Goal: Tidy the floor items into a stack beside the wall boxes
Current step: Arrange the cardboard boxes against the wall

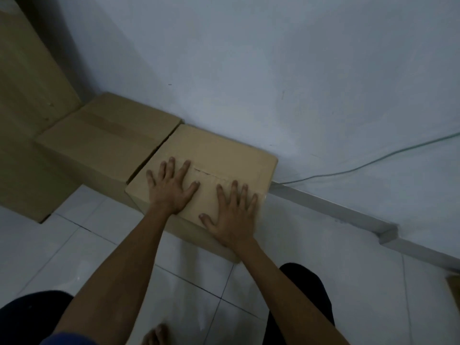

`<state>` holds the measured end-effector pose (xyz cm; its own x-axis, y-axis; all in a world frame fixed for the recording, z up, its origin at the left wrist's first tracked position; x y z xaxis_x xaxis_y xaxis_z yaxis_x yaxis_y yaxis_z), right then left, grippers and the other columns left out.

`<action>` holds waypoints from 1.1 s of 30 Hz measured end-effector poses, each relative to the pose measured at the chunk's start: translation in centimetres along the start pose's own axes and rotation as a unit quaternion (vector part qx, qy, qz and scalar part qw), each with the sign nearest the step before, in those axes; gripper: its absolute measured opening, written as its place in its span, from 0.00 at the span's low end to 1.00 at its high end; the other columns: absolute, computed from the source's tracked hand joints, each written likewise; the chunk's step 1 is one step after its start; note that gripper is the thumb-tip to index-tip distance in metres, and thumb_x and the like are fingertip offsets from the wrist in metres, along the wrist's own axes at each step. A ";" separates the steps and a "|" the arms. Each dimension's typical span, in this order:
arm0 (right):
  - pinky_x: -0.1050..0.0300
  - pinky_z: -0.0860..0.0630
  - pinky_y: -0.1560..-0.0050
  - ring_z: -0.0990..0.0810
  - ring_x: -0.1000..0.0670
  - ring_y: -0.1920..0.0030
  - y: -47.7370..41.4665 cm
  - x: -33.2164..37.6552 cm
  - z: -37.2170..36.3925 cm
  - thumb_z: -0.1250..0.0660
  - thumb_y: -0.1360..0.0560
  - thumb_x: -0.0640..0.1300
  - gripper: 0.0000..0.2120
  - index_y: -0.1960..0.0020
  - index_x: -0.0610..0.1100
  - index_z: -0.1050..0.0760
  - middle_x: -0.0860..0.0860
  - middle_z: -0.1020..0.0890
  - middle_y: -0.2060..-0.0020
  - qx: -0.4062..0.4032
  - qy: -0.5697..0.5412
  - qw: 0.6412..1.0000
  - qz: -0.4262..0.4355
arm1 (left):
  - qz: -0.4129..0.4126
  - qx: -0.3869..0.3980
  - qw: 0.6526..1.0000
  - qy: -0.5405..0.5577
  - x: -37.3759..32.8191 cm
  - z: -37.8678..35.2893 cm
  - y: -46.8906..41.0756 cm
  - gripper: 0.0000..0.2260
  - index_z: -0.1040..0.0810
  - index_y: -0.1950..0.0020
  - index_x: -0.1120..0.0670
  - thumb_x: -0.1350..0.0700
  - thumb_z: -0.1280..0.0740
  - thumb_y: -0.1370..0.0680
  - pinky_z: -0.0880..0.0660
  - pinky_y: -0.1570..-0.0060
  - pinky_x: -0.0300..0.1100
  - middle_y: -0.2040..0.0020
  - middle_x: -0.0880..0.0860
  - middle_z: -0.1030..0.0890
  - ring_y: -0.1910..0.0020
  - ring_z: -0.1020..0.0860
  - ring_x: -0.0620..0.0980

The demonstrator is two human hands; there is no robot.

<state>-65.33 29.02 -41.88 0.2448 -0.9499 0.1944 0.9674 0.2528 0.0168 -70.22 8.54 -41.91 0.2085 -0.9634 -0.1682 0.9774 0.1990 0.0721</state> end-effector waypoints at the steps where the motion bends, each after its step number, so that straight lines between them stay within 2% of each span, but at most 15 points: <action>1: 0.29 0.65 0.26 0.59 0.34 0.20 -0.7 0.3 0.0 0.50 0.28 0.75 0.45 0.18 0.51 0.49 0.39 0.53 0.19 -0.003 0.001 1.000 0.000 | -0.001 0.002 1.000 -0.002 0.3 0.1 -0.7 0.34 0.57 0.20 0.34 0.26 0.54 0.24 0.59 0.25 0.67 0.17 0.51 0.55 0.18 0.55 0.55; 4: 0.31 0.66 0.26 0.56 0.34 0.20 -2.1 0.4 -0.3 0.48 0.29 0.75 0.45 0.19 0.51 0.45 0.38 0.50 0.19 -0.028 -0.009 1.000 -0.001 | -0.001 0.002 1.000 -0.004 0.5 0.1 -2.2 0.33 0.57 0.20 0.34 0.28 0.54 0.23 0.60 0.25 0.67 0.17 0.52 0.55 0.18 0.56 0.55; 8: 0.28 0.60 0.26 0.54 0.34 0.20 -3.3 0.0 -0.8 0.47 0.30 0.75 0.45 0.20 0.51 0.42 0.39 0.47 0.20 -0.037 -0.017 0.999 -0.010 | -0.008 0.038 0.999 -0.016 0.2 0.2 -3.3 0.32 0.59 0.20 0.35 0.29 0.53 0.22 0.61 0.25 0.67 0.17 0.53 0.58 0.19 0.58 0.57; 11: 0.28 0.59 0.26 0.57 0.36 0.20 -2.4 0.1 1.3 0.43 0.28 0.73 0.45 0.18 0.51 0.48 0.41 0.52 0.19 0.016 -0.031 0.999 -0.018 | -0.021 0.122 0.992 -0.012 0.1 2.6 -2.5 0.37 0.61 0.19 0.39 0.31 0.46 0.21 0.62 0.26 0.69 0.18 0.57 0.61 0.19 0.60 0.59; 14: 0.28 0.63 0.26 0.59 0.36 0.20 0.5 0.0 6.8 0.39 0.24 0.67 0.44 0.18 0.51 0.57 0.42 0.55 0.19 0.031 -0.110 0.988 -0.107 | -0.013 0.154 0.988 0.021 -1.7 7.4 0.6 0.42 0.57 0.18 0.45 0.36 0.36 0.22 0.61 0.27 0.67 0.18 0.60 0.55 0.19 0.57 0.60; 16: 0.30 0.62 0.26 0.55 0.35 0.20 4.1 0.1 12.8 0.38 0.23 0.62 0.43 0.19 0.53 0.60 0.42 0.51 0.19 0.041 -0.184 0.963 -0.194 | -0.026 0.178 0.982 0.065 -4.0 12.1 3.9 0.36 0.45 0.18 0.50 0.41 0.34 0.21 0.53 0.25 0.63 0.20 0.62 0.44 0.20 0.47 0.60; 17: 0.30 0.61 0.26 0.55 0.36 0.20 6.5 0.1 16.3 0.37 0.23 0.59 0.43 0.19 0.54 0.61 0.42 0.50 0.19 0.049 -0.216 0.948 -0.229 | -0.045 0.202 0.974 0.092 -5.6 14.8 5.9 0.32 0.39 0.20 0.52 0.44 0.33 0.21 0.45 0.25 0.59 0.22 0.63 0.39 0.23 0.40 0.60; 19: 0.31 0.57 0.24 0.52 0.37 0.21 12.1 0.0 23.8 0.36 0.23 0.55 0.42 0.18 0.53 0.59 0.43 0.47 0.20 0.059 -0.265 0.915 -0.300 | -0.072 0.256 0.953 0.147 -9.0 21.0 10.1 0.25 0.30 0.25 0.54 0.48 0.32 0.20 0.32 0.32 0.49 0.29 0.63 0.29 0.31 0.29 0.60; 20: 0.32 0.54 0.24 0.50 0.39 0.21 14.7 -0.1 27.2 0.36 0.23 0.54 0.41 0.18 0.53 0.57 0.43 0.45 0.21 0.061 -0.286 0.898 -0.329 | -0.078 0.273 0.945 0.164 -10.6 23.9 12.1 0.23 0.28 0.27 0.54 0.49 0.32 0.20 0.30 0.37 0.46 0.32 0.62 0.26 0.34 0.26 0.60; 24: 0.38 0.40 0.27 0.37 0.40 0.27 26.1 1.0 41.6 0.36 0.22 0.52 0.37 0.19 0.51 0.50 0.43 0.37 0.25 0.046 -0.308 0.835 -0.453 | -0.118 0.310 0.922 0.200 -17.5 36.4 20.0 0.18 0.24 0.31 0.57 0.53 0.31 0.20 0.28 0.41 0.45 0.38 0.61 0.21 0.40 0.23 0.57; 27: 0.41 0.33 0.32 0.31 0.38 0.32 34.0 2.0 50.0 0.35 0.22 0.51 0.34 0.20 0.49 0.45 0.42 0.33 0.29 0.029 -0.308 0.790 -0.530 | -0.153 0.359 0.892 0.228 -22.4 44.0 25.3 0.14 0.22 0.36 0.54 0.53 0.31 0.20 0.28 0.46 0.42 0.42 0.56 0.19 0.45 0.22 0.53; 30: 0.40 0.30 0.35 0.30 0.37 0.33 40.6 2.9 54.5 0.34 0.22 0.49 0.32 0.22 0.48 0.42 0.40 0.31 0.31 -0.001 -0.314 0.732 -0.605 | -0.193 0.405 0.863 0.232 -26.1 47.7 29.9 0.11 0.22 0.39 0.50 0.52 0.31 0.20 0.29 0.50 0.41 0.45 0.54 0.20 0.48 0.21 0.53; 33: 0.40 0.29 0.37 0.29 0.36 0.34 46.7 4.0 56.4 0.35 0.21 0.50 0.30 0.22 0.47 0.41 0.40 0.32 0.31 -0.029 -0.305 0.676 -0.670 | -0.260 0.443 0.836 0.192 -29.2 48.5 34.2 0.13 0.22 0.37 0.52 0.51 0.31 0.20 0.25 0.46 0.46 0.44 0.55 0.20 0.47 0.21 0.54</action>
<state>-22.86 47.35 14.97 -0.9093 -0.0607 0.4118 0.2986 -0.7844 0.5437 -44.67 34.75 13.19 -0.0737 -0.7161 -0.6941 0.5647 -0.6037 0.5628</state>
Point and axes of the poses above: each hand's wrist, its own y-axis away from the middle knuckle, its own z-axis out of the back of the hand, x = y × z, the point moved 2 cm from there along -y, towards the middle knuckle
